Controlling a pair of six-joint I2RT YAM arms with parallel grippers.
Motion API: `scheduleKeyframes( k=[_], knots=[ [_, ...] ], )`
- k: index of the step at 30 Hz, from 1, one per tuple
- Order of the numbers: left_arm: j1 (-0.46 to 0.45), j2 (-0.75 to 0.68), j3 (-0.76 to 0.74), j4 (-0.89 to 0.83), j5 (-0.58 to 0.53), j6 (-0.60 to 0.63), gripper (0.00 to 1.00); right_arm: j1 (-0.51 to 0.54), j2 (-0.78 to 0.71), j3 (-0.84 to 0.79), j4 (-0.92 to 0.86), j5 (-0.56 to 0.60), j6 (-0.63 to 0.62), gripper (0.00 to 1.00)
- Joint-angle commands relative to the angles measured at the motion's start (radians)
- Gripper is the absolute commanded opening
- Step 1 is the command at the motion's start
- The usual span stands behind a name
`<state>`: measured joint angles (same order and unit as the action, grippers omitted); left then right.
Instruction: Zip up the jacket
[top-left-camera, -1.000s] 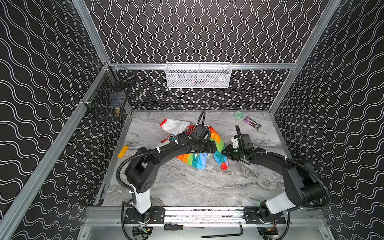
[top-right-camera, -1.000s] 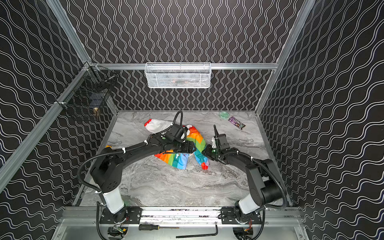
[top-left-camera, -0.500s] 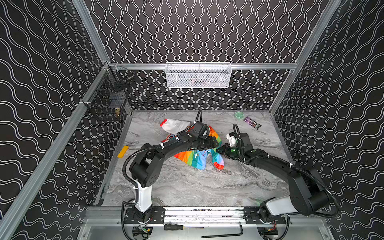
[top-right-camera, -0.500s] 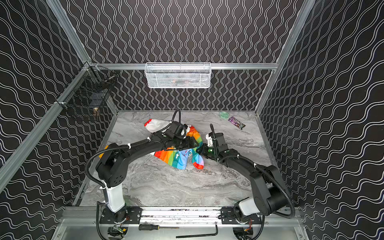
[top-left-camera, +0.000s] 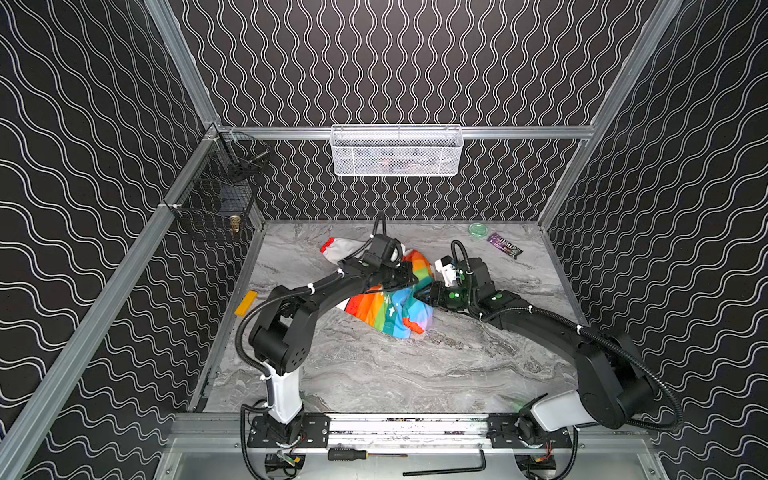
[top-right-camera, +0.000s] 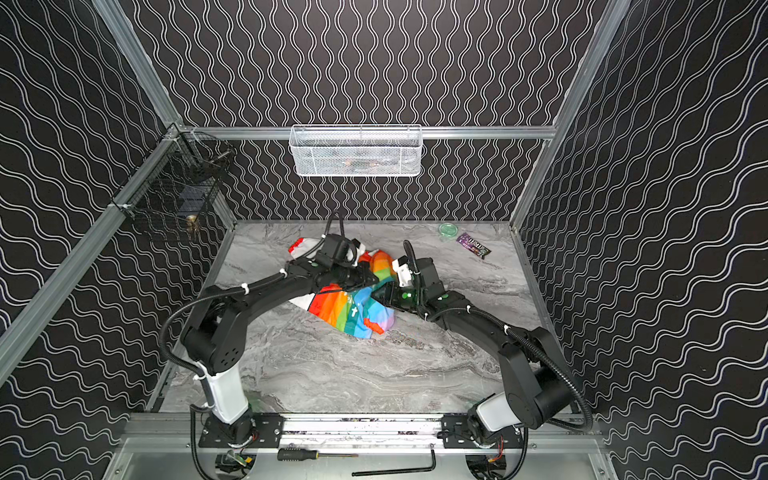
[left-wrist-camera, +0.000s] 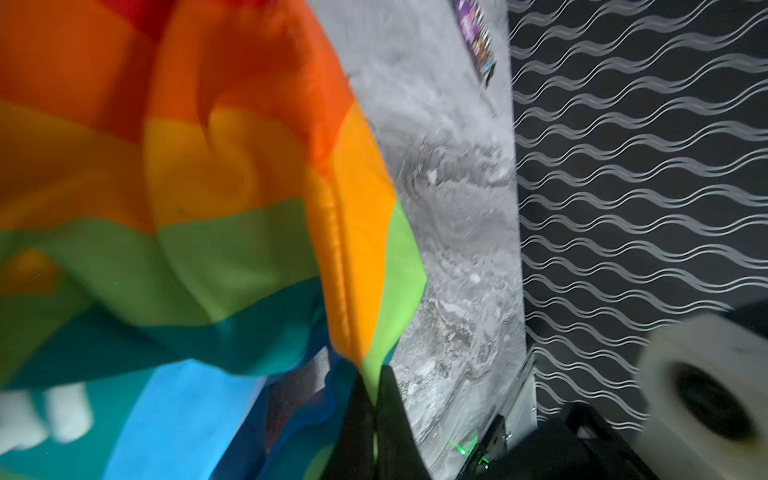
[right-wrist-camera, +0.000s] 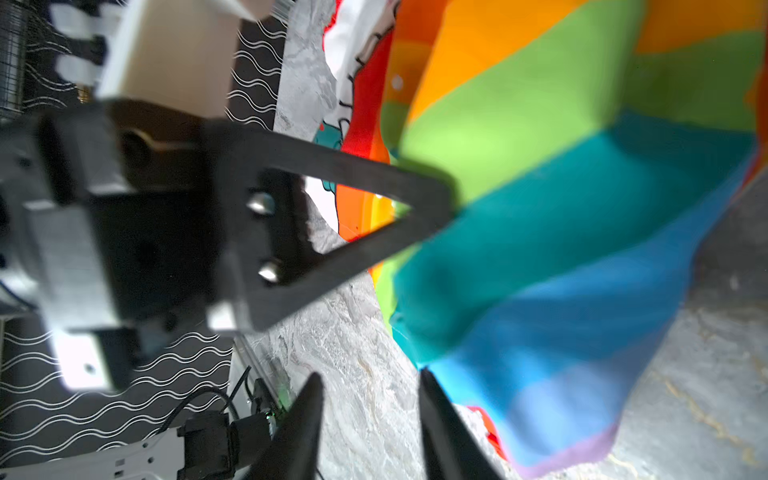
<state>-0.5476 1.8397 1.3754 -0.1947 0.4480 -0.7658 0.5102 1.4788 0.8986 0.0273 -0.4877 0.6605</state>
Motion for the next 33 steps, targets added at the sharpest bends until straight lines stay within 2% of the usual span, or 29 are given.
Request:
scheduleKeyframes(
  k=[1,7,13,22,33],
  knots=[
    [0.039,-0.047,0.023,-0.076,-0.001,0.078,0.0,-0.005,-0.008,0.047,-0.04,0.053,-0.034,0.55],
    [0.111,-0.13,0.039,-0.192,-0.015,0.157,0.0,-0.068,-0.003,0.092,-0.064,0.1,-0.022,0.65],
    [0.159,-0.195,0.04,-0.283,-0.05,0.216,0.0,-0.158,0.125,0.175,-0.099,0.123,0.017,0.65],
    [0.224,-0.289,0.003,-0.354,-0.092,0.255,0.0,-0.183,0.339,0.267,-0.012,0.043,0.056,0.71],
    [0.277,-0.333,-0.031,-0.365,-0.071,0.264,0.0,-0.183,0.49,0.308,0.22,-0.045,0.17,0.76]
  ],
)
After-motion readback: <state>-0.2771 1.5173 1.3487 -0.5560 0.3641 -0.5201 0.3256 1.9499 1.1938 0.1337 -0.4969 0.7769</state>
